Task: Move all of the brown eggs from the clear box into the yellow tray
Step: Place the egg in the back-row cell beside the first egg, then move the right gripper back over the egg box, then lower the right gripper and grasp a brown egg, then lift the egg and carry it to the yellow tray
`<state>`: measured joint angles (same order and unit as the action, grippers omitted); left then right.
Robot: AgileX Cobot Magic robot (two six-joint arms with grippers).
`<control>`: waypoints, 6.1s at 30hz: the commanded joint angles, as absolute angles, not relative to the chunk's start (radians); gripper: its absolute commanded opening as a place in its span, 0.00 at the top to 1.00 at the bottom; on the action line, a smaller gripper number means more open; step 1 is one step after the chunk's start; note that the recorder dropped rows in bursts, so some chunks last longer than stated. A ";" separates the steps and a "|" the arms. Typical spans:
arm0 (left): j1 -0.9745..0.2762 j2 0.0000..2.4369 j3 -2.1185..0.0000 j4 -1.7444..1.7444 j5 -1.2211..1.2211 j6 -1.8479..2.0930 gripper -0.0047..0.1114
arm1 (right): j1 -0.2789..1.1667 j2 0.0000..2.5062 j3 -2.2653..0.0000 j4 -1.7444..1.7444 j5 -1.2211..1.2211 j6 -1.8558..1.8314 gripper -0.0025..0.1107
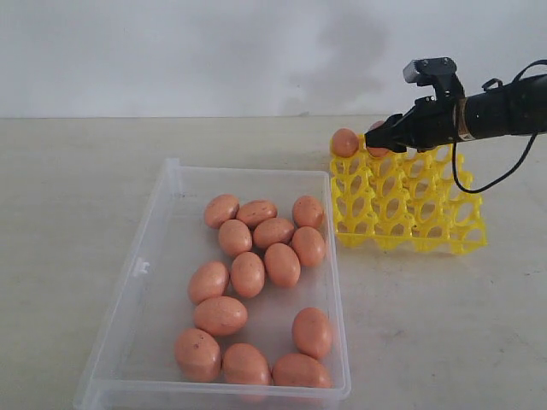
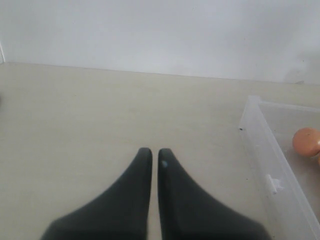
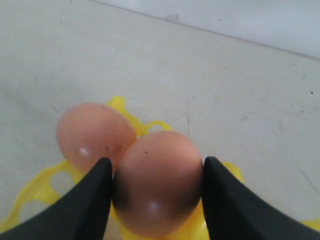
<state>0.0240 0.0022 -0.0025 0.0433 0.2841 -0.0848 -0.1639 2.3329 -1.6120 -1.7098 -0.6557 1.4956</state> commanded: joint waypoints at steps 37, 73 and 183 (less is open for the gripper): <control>0.027 0.000 0.000 0.041 0.277 -0.083 0.92 | -0.165 1.722 -1.615 -1.744 -1.071 1.688 0.98; 0.027 0.000 0.000 0.041 0.278 -0.083 0.92 | 0.099 1.728 -1.617 0.542 1.221 -0.766 0.98; 0.027 0.000 0.000 0.041 0.278 -0.083 0.92 | -0.290 2.116 -1.259 -1.160 -1.044 1.366 0.98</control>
<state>0.0240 0.0022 -0.0025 0.0433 0.2841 -0.0848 -0.2684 2.1068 -1.2420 -1.1374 -1.0336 1.4163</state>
